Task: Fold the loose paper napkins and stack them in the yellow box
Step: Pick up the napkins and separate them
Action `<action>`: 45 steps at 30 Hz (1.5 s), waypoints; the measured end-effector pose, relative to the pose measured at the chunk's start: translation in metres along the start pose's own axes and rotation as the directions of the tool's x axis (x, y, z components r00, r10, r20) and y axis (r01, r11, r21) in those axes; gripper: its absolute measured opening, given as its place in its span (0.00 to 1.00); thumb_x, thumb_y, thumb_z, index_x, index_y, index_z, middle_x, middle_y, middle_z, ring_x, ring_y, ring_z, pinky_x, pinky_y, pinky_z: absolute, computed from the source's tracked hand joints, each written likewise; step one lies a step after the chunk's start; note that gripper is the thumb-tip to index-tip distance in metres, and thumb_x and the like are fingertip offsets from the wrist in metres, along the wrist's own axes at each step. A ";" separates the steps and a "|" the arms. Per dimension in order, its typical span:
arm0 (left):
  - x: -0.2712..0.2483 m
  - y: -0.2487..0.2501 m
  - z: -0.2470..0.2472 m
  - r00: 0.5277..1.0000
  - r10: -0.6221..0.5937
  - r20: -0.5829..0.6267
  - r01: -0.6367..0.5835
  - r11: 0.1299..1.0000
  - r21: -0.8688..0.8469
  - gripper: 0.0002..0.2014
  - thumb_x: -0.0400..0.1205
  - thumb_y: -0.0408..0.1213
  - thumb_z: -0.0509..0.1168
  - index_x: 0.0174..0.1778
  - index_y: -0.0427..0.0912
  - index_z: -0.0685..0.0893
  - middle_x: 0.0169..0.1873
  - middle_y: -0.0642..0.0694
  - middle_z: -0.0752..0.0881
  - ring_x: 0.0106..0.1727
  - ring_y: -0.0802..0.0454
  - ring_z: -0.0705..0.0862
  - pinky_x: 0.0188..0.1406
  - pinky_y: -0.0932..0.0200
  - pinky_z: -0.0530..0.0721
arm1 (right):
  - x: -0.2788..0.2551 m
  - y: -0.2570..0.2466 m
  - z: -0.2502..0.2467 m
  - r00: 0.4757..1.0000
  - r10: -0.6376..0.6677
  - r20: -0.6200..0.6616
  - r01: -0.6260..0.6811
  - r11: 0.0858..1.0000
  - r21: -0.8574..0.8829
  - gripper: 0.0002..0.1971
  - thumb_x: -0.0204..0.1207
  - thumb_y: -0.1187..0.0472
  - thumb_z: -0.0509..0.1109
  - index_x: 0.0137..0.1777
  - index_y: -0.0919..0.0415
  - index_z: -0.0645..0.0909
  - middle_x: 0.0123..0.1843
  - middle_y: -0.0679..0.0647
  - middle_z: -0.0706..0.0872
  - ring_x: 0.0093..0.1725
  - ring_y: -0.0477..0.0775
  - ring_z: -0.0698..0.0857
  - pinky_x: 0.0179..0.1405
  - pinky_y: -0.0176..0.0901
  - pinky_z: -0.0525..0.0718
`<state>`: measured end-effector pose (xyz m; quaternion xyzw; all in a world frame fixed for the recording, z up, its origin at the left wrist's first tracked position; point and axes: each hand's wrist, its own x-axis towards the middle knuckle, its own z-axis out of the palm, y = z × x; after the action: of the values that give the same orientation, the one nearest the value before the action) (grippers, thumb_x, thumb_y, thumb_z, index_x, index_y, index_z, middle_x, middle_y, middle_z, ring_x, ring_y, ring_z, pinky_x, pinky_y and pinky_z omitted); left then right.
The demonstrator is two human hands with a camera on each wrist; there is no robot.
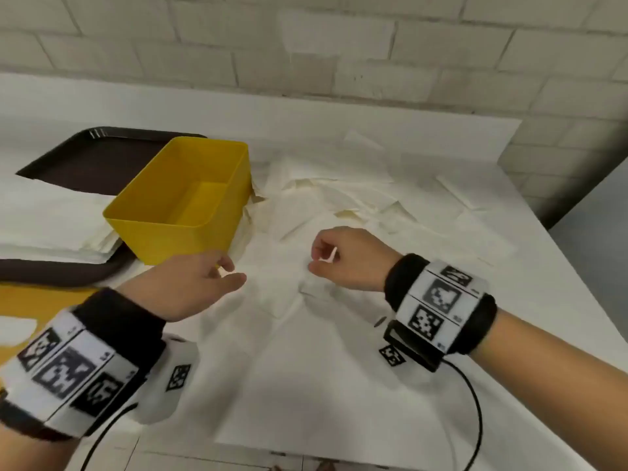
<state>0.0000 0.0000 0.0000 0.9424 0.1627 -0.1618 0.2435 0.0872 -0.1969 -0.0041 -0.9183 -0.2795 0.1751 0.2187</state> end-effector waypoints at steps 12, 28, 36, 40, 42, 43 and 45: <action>0.036 0.020 0.015 0.995 -0.062 0.075 0.047 0.982 0.184 0.30 0.81 0.52 0.63 0.75 0.42 0.66 0.69 0.42 0.75 0.67 0.45 0.75 0.62 0.57 0.73 | 0.066 -0.016 0.018 0.965 0.144 0.219 -0.082 0.960 -0.267 0.24 0.74 0.55 0.71 0.66 0.65 0.73 0.65 0.59 0.80 0.62 0.59 0.81 0.57 0.46 0.79; -0.001 0.007 -0.011 0.931 0.297 -0.210 -0.364 0.734 -0.573 0.17 0.76 0.48 0.63 0.60 0.51 0.79 0.49 0.57 0.88 0.49 0.60 0.86 0.43 0.63 0.84 | -0.003 -0.051 -0.032 0.875 -0.302 -0.378 0.360 0.929 0.091 0.07 0.80 0.59 0.64 0.51 0.53 0.83 0.45 0.53 0.88 0.48 0.54 0.84 0.51 0.51 0.81; -0.016 -0.002 -0.004 0.929 0.180 -0.322 -0.369 0.434 -0.822 0.23 0.73 0.40 0.65 0.65 0.48 0.74 0.46 0.49 0.89 0.38 0.56 0.89 0.30 0.62 0.87 | -0.006 -0.062 -0.033 0.740 -0.392 -0.547 0.446 0.894 -0.038 0.07 0.72 0.59 0.66 0.41 0.59 0.85 0.41 0.44 0.78 0.45 0.46 0.76 0.50 0.30 0.70; -0.022 -0.010 0.005 0.915 0.159 -0.370 -0.402 0.413 -0.817 0.29 0.79 0.34 0.64 0.72 0.57 0.61 0.52 0.45 0.85 0.33 0.48 0.89 0.28 0.60 0.87 | -0.011 -0.075 -0.034 0.751 -0.445 -0.487 0.488 0.872 -0.045 0.07 0.72 0.59 0.65 0.42 0.59 0.85 0.37 0.39 0.80 0.38 0.39 0.78 0.46 0.26 0.72; -0.026 -0.015 0.008 0.895 0.167 -0.413 -0.445 0.398 -0.802 0.28 0.80 0.34 0.63 0.69 0.65 0.62 0.51 0.47 0.85 0.33 0.48 0.89 0.29 0.59 0.87 | -0.010 -0.080 -0.033 0.743 -0.459 -0.487 0.499 0.865 -0.054 0.07 0.72 0.61 0.66 0.42 0.60 0.85 0.37 0.41 0.80 0.37 0.34 0.77 0.43 0.19 0.70; -0.027 -0.017 0.010 0.885 0.168 -0.434 -0.464 0.397 -0.792 0.25 0.80 0.36 0.63 0.66 0.66 0.65 0.50 0.49 0.85 0.34 0.49 0.89 0.30 0.59 0.88 | -0.009 -0.081 -0.033 0.739 -0.458 -0.495 0.498 0.865 -0.058 0.06 0.72 0.61 0.66 0.41 0.60 0.85 0.37 0.41 0.79 0.38 0.33 0.76 0.43 0.17 0.69; -0.028 -0.023 0.013 0.856 0.186 -0.482 -0.512 0.428 -0.745 0.17 0.79 0.41 0.65 0.60 0.67 0.74 0.49 0.57 0.86 0.40 0.57 0.88 0.36 0.62 0.87 | -0.008 -0.084 -0.032 0.733 -0.447 -0.513 0.492 0.869 -0.054 0.06 0.71 0.61 0.66 0.40 0.60 0.84 0.37 0.41 0.77 0.39 0.34 0.76 0.42 0.17 0.69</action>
<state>-0.0365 0.0058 -0.0094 0.7224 0.0562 0.1535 0.6719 0.0583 -0.1489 0.0663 -0.8204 -0.4264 -0.1231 0.3606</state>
